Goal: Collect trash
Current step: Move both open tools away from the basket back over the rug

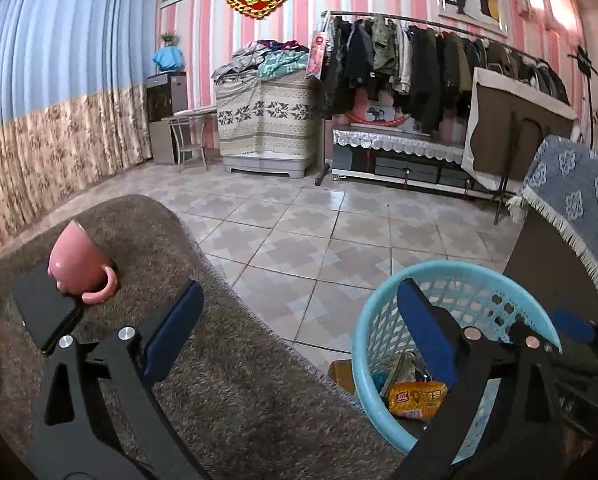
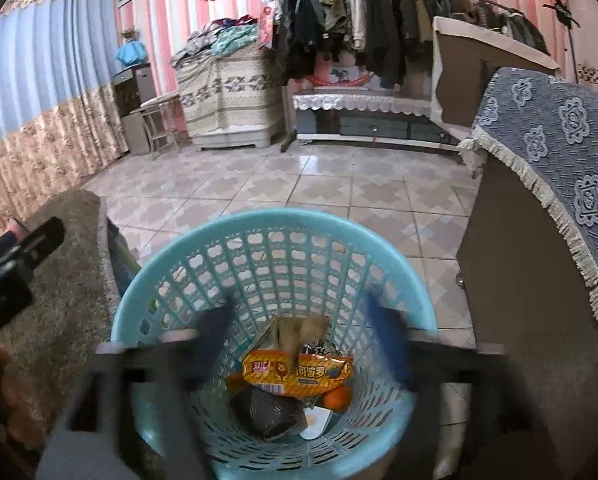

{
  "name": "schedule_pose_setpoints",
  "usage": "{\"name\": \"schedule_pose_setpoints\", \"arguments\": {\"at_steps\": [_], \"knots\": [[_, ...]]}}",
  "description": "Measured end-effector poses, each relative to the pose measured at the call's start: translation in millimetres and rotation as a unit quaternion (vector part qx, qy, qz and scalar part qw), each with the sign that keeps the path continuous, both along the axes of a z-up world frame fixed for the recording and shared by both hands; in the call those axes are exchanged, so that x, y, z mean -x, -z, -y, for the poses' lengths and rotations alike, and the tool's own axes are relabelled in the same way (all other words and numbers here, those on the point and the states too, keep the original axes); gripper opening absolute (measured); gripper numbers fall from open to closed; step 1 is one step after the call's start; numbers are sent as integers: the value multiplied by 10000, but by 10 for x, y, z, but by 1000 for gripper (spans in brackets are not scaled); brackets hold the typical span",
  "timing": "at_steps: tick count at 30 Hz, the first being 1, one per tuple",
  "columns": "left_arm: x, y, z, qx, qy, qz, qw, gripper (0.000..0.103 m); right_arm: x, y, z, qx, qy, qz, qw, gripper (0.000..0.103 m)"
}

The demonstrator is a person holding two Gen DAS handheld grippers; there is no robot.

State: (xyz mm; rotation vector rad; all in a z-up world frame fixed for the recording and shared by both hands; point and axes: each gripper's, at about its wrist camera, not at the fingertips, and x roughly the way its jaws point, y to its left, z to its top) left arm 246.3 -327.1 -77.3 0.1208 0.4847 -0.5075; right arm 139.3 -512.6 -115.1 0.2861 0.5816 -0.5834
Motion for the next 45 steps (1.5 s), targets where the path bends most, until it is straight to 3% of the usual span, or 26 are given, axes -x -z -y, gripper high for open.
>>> {"name": "schedule_pose_setpoints", "arguments": {"at_steps": [5, 16, 20, 36, 45], "knots": [[-37, -20, -66, 33, -94, -1, 10000, 94, 22, -28, -38, 23, 64, 59, 10000, 94], [53, -200, -441, 294, -425, 49, 9987, 97, 43, -149, -143, 137, 116, 175, 9997, 97], [105, -233, -641, 227, -609, 79, 9979, 97, 52, -230, -245, 257, 53, 238, 9994, 97], [172, -431, -2087, 65, -1784, 226, 9837, 97, -172, -427, -943, 441, -600, 291, 9968, 98], [262, -385, -2916, -94, -2366, 183, 9714, 97, -437, -529, -1724, 654, -1431, 225, 9873, 98]]}}
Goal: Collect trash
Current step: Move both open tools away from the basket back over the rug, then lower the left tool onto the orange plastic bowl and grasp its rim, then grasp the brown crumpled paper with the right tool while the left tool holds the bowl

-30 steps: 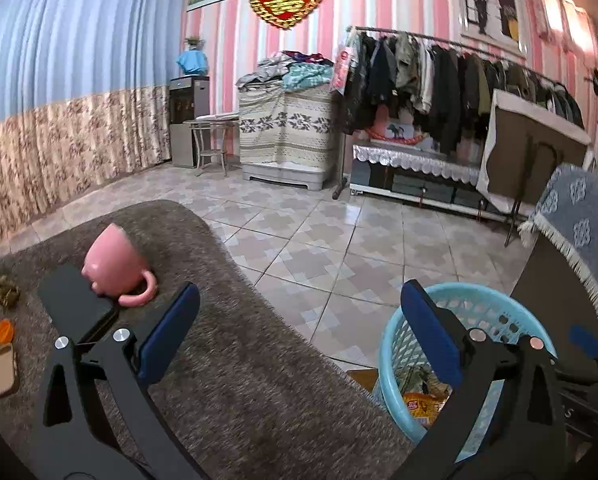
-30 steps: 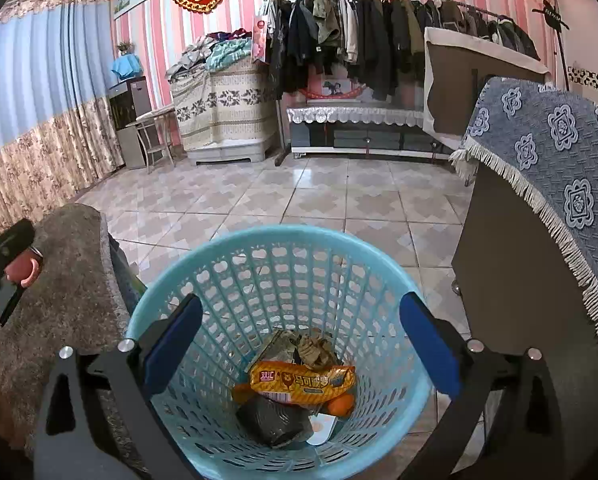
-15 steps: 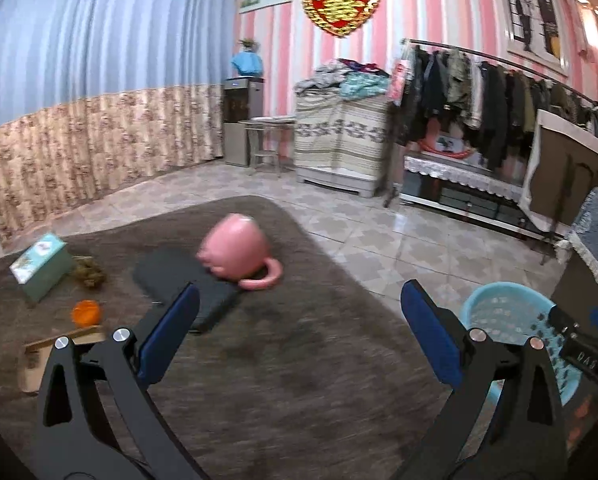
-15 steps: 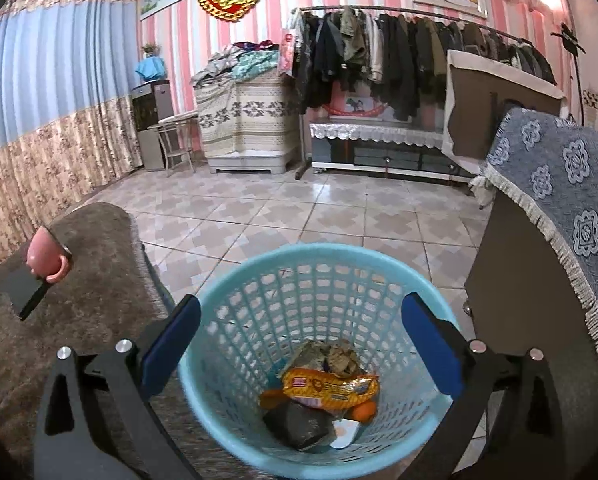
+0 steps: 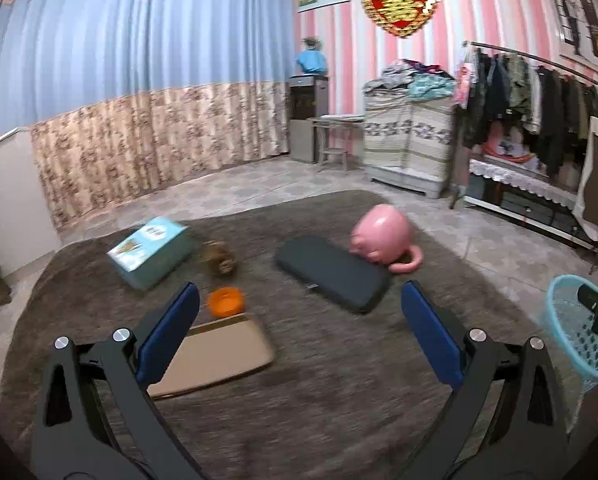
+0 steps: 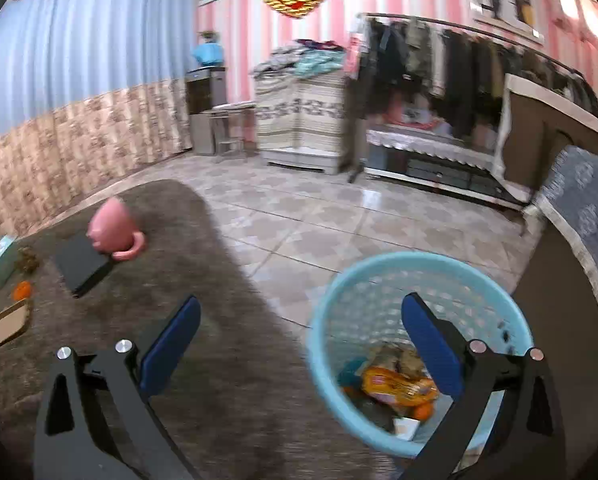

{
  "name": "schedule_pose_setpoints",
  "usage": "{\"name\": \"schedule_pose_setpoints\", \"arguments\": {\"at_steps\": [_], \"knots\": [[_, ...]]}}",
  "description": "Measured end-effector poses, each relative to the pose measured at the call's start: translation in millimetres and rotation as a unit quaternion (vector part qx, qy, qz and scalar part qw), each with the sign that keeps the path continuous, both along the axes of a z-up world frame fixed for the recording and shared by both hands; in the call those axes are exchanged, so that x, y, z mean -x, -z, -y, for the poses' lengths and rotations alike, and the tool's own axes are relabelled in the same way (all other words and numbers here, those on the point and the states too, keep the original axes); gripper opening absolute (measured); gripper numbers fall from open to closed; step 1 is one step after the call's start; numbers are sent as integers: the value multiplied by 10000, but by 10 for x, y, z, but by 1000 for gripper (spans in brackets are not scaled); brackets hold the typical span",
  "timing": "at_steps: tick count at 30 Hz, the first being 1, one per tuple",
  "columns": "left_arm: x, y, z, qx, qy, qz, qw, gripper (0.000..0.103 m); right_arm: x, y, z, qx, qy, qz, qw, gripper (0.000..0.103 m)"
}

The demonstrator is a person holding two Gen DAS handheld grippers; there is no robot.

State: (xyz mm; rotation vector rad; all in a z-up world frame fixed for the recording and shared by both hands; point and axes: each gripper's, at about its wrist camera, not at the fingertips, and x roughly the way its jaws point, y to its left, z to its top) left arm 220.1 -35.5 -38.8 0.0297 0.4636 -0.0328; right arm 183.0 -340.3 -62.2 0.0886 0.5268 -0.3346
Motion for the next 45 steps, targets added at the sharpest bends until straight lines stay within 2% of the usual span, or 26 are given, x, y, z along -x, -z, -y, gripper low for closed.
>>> {"name": "schedule_pose_setpoints", "arguments": {"at_steps": [5, 9, 12, 15, 21, 24, 28, 31, 34, 36, 40, 41, 45], "knots": [[-20, 55, -531, -19, -466, -133, 9988, 97, -199, -62, -475, 136, -740, -43, 9972, 98], [-61, 119, -961, -63, -856, -213, 9961, 97, -403, 56, -847, 293, -1335, -300, 9902, 98], [-142, 232, -1265, 40, -1074, -398, 9934, 97, -521, 141, -1093, 510, -1589, -505, 9847, 98], [-257, 302, -1415, 184, -1129, -545, 9919, 97, -651, 108, -1259, 519, -1748, -532, 9818, 98], [-645, 369, -1269, 185, -987, -740, 9922, 97, -1064, 2, -1431, 120, -1917, -476, 9802, 98], [-910, 473, -1093, 261, -813, -1082, 9905, 97, -1167, 92, -1424, -5, -1861, -449, 9815, 98], [-1209, 629, -881, 218, -692, -1338, 9884, 97, -1250, 275, -1293, -72, -1655, -641, 9841, 98], [-1406, 765, -778, 309, -675, -1497, 9859, 97, -1273, 271, -1126, -145, -1381, -565, 9887, 98], [-1537, 906, -692, 152, -705, -1686, 9830, 88, -1304, 287, -1015, -240, -1218, -568, 9906, 98], [-1599, 972, -681, 107, -750, -1852, 9798, 69, -1353, 321, -962, -254, -1115, -614, 9915, 98], [-1614, 966, -672, 167, -604, -1879, 9802, 43, -1420, 391, -900, -365, -1007, -700, 9918, 98], [-1601, 954, -672, 170, -586, -1857, 9807, 40, -1424, 399, -903, -371, -1002, -720, 9917, 98], [-1457, 796, -723, -5, -691, -1589, 9849, 40, -1411, 400, -960, -322, -1062, -714, 9913, 98]]}}
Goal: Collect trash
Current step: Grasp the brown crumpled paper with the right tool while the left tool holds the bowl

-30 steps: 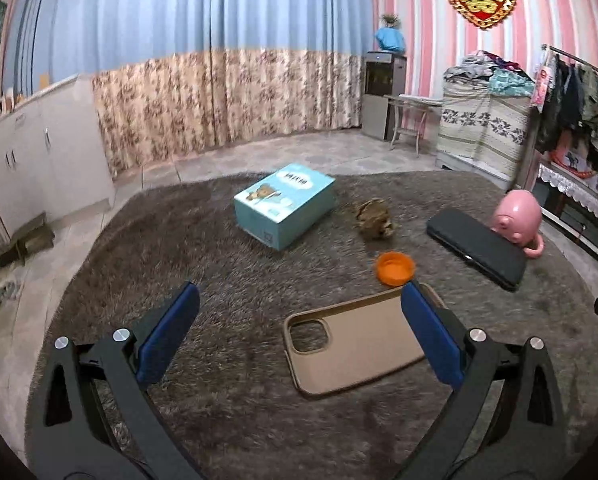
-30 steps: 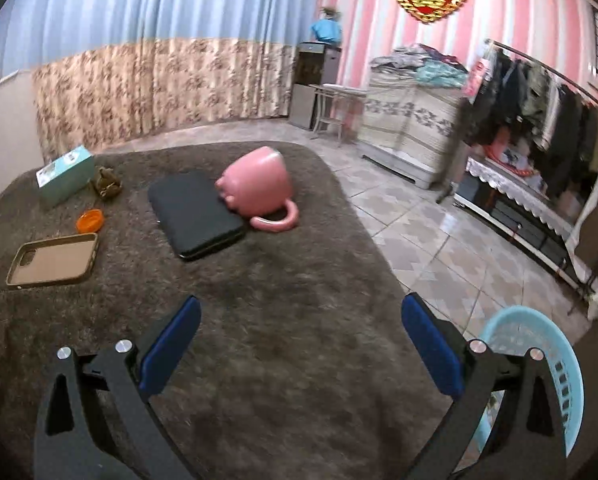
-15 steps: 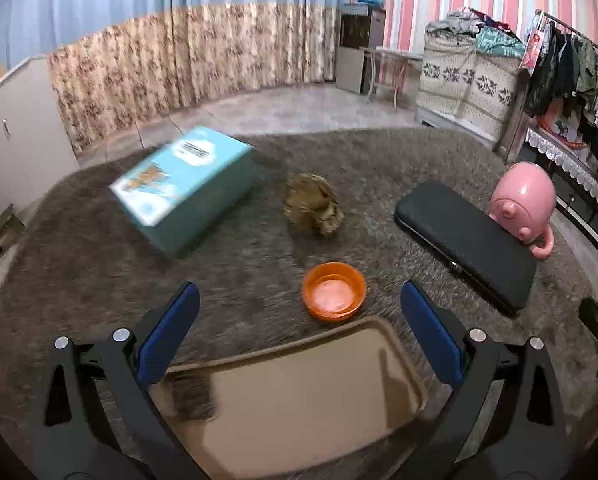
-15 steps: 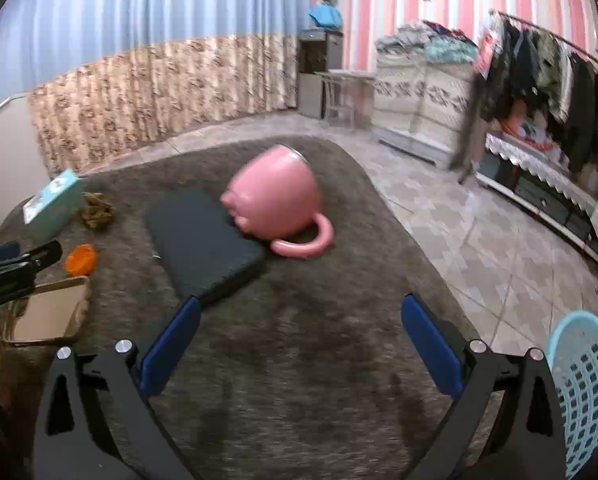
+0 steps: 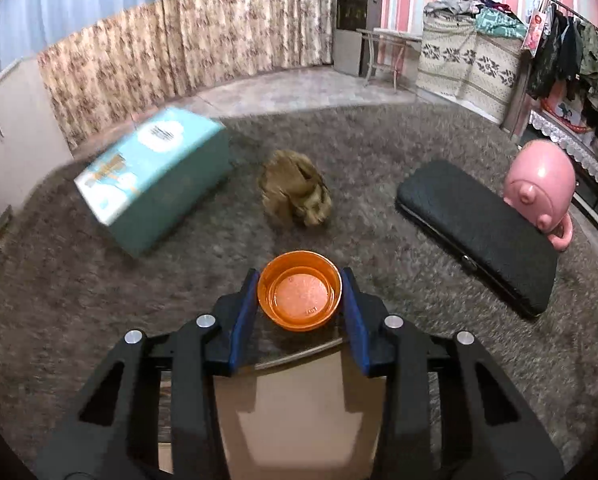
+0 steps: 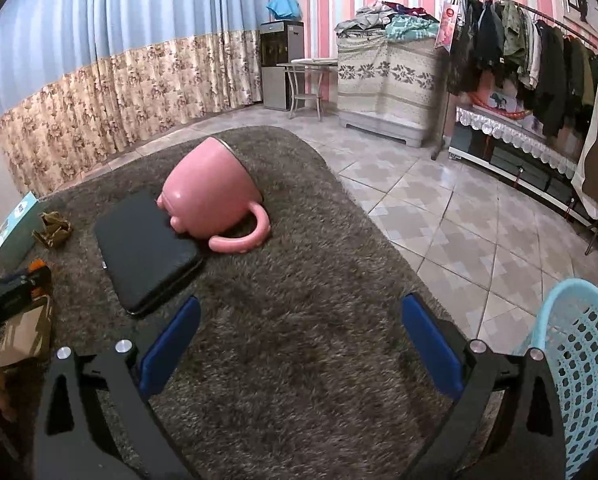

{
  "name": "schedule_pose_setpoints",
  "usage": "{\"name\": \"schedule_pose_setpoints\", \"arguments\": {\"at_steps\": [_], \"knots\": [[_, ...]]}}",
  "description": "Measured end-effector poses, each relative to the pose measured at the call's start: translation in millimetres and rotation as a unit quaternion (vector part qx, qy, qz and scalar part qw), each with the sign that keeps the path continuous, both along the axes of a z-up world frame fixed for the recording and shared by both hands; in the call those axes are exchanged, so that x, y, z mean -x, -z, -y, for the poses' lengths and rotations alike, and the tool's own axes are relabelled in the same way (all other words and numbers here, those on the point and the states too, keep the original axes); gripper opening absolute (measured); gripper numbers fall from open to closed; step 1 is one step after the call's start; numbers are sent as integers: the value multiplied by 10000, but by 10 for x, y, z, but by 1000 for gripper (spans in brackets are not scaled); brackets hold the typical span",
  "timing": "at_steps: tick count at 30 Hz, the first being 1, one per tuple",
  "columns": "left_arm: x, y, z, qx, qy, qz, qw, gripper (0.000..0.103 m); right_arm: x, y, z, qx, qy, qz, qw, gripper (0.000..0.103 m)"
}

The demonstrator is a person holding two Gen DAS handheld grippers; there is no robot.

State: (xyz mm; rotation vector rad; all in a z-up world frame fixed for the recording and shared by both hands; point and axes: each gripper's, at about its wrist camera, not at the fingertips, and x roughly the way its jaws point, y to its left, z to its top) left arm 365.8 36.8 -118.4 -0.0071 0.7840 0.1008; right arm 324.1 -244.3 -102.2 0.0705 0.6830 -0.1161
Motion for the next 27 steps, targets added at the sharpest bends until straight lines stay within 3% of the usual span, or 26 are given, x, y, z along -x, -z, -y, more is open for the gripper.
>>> {"name": "schedule_pose_setpoints", "arguments": {"at_steps": [4, 8, 13, 18, 22, 27], "knots": [[236, -252, -288, -363, -216, 469, 9980, 40, -9, -7, -130, 94, -160, 11, 9998, 98], [414, -393, -754, -448, -645, 728, 9943, 40, 0, -4, -328, 318, -413, -12, 9986, 98], [517, -436, -1361, -691, -1388, 1000, 9828, 40, 59, -20, -558, 505, -660, -11, 9965, 98], [615, -394, -1687, -185, -1747, 1179, 9774, 40, 178, -8, -754, 709, -903, 28, 9934, 98], [594, -294, -1714, -104, -1658, 1123, 9797, 40, 249, -6, -931, 874, -1085, 58, 9902, 98], [559, -225, -1739, -43, -1678, 1064, 9801, 40, 203, -18, -1106, 624, -1372, 25, 9886, 98]]}}
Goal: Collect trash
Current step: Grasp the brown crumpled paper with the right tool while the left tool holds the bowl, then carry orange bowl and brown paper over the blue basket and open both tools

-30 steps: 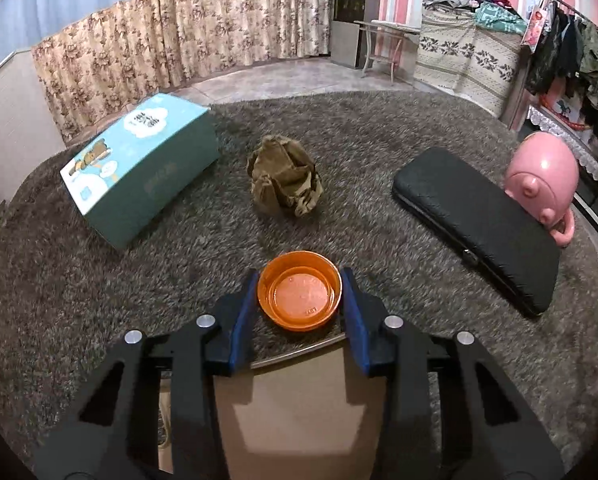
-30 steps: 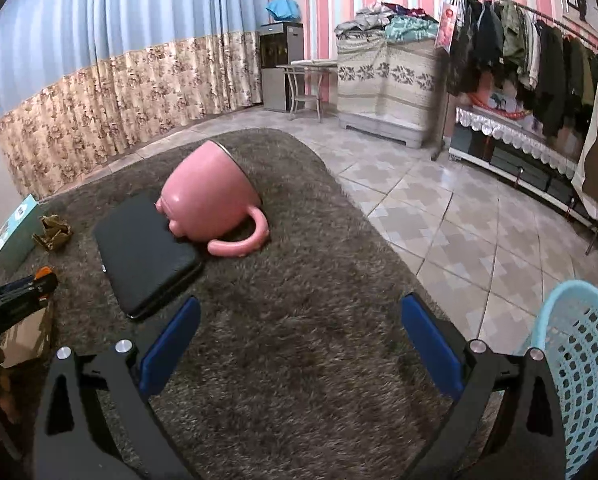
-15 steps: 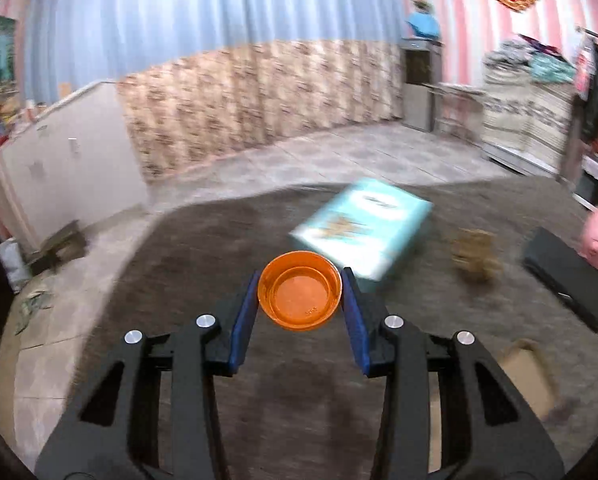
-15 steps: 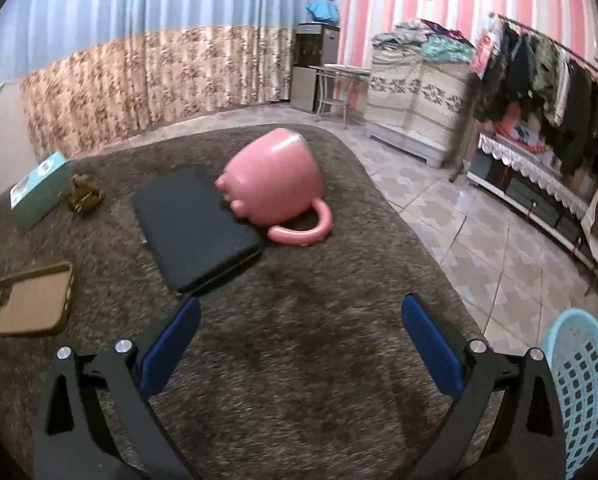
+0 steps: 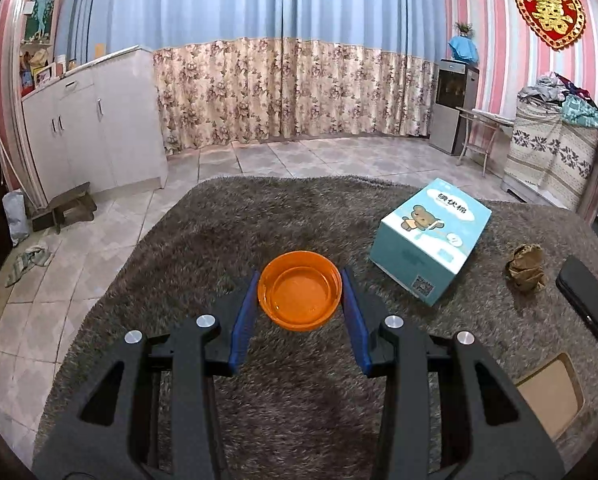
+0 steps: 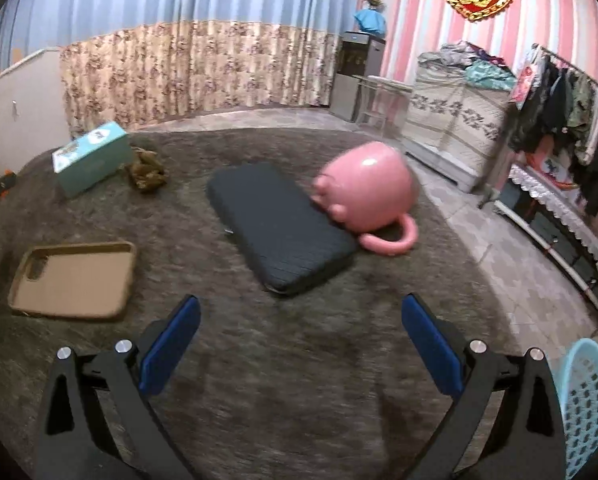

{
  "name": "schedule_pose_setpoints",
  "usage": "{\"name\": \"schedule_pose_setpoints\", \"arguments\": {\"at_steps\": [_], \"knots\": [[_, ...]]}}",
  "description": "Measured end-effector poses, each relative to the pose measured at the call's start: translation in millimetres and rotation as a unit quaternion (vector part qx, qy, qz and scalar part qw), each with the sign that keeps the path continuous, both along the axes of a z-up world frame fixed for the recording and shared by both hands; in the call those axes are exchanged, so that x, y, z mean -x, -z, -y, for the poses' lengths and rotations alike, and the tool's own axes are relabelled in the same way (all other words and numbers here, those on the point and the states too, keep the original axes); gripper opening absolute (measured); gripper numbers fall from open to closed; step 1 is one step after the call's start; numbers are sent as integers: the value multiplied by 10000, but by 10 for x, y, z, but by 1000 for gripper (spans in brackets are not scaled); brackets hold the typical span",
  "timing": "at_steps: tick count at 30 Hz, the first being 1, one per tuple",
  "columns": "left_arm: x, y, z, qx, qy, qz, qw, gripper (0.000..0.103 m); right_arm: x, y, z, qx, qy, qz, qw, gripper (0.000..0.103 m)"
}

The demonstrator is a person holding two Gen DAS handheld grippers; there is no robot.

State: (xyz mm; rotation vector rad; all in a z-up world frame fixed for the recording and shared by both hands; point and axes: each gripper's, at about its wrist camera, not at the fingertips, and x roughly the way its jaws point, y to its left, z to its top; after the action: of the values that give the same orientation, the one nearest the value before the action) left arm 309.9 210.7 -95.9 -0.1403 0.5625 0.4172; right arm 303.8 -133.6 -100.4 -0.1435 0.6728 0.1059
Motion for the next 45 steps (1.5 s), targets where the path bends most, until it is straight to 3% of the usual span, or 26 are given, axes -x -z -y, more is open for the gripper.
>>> {"name": "schedule_pose_setpoints", "arguments": {"at_steps": [4, 11, 21, 22, 27, 28, 36, 45], "knots": [[-32, 69, -83, 116, -136, -42, 9998, 40, -107, -27, -207, -340, -214, -109, 9991, 98], [-38, 103, -111, 164, -135, -82, 9997, 40, -492, -152, -681, -412, -555, -19, 9976, 98], [-91, 165, -151, 218, -148, -174, 9995, 40, -1072, 29, -1234, -459, -1093, -513, 9916, 97], [-89, 169, -148, 219, -144, -170, 9995, 40, -1134, 54, -1285, -448, -1135, -597, 9907, 95], [-101, 210, -122, 105, -93, -190, 9997, 40, -1325, 177, -1446, -536, -1461, -1015, 9826, 60], [-97, 218, -108, 86, -84, -193, 9997, 40, -1330, 200, -1458, -562, -1551, -1070, 9805, 44], [-102, 233, -72, 101, -28, -208, 9997, 40, -906, -16, -1027, -836, -1356, -542, 9857, 41], [-74, 241, -98, 124, 12, -131, 9998, 40, 147, -418, 264, -832, -185, -77, 9963, 41]]}}
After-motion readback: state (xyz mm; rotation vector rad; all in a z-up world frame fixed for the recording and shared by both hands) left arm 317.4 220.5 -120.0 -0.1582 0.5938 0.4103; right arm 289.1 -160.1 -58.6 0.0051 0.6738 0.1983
